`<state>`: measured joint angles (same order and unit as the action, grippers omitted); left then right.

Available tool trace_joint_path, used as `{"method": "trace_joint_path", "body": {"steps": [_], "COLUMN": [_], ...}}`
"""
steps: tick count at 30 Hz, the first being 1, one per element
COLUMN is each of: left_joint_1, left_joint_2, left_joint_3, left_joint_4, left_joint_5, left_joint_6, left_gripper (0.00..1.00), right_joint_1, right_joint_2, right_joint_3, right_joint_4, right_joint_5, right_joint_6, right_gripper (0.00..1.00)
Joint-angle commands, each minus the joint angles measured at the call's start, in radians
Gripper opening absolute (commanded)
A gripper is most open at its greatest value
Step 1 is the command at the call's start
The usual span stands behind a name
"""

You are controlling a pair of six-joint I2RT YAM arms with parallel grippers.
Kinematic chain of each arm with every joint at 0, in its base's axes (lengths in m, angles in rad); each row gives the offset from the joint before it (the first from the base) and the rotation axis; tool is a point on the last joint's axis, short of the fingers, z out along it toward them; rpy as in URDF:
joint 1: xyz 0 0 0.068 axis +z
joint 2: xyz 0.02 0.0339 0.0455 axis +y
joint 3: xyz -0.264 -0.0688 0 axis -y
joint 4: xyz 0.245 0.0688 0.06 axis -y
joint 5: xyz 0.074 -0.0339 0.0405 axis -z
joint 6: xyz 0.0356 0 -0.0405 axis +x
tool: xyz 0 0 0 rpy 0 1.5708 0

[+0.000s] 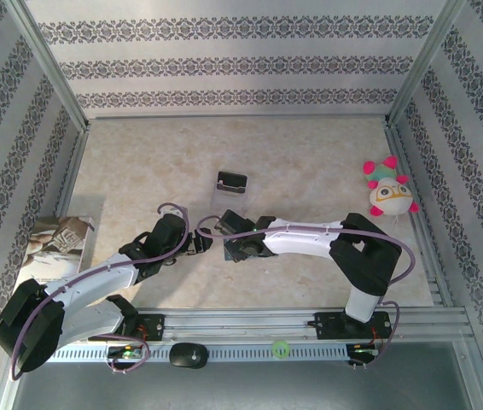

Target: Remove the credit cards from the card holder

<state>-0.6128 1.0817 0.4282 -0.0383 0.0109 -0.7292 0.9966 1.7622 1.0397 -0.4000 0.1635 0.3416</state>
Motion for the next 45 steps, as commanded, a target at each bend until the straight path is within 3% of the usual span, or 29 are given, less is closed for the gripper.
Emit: {"method": "trace_joint_path", "body": {"steps": [1, 11, 23, 30, 35, 45], "left_joint_1": [0.010, 0.010, -0.025, -0.062, -0.088, -0.128], "left_joint_2": [-0.018, 0.007, 0.133, 0.242, 0.319, 0.439], "left_joint_3": [0.010, 0.012, 0.061, 0.110, 0.144, 0.185], "left_joint_4": [0.000, 0.031, 0.089, 0.138, 0.164, 0.183], "left_joint_5": [-0.011, 0.018, 0.071, 0.076, 0.069, 0.072], "left_joint_6": [0.017, 0.018, 0.036, 0.031, 0.022, 0.029], "left_gripper": [0.88, 0.86, 0.75, 0.56, 0.43, 0.33], "right_joint_1": [-0.009, -0.001, -0.014, -0.048, -0.064, -0.064], "right_joint_2": [0.023, 0.062, 0.014, -0.054, -0.080, -0.104], "right_joint_3": [0.034, 0.042, -0.025, -0.087, -0.117, -0.169], "right_joint_4": [-0.030, -0.034, 0.069, 0.164, 0.201, 0.264], "right_joint_5": [-0.002, -0.006, -0.035, -0.140, -0.191, -0.207], "right_joint_6": [0.002, -0.009, -0.001, 0.021, 0.057, 0.100], "right_gripper": [0.47, 0.51, 0.12, 0.01, 0.00, 0.00]}}
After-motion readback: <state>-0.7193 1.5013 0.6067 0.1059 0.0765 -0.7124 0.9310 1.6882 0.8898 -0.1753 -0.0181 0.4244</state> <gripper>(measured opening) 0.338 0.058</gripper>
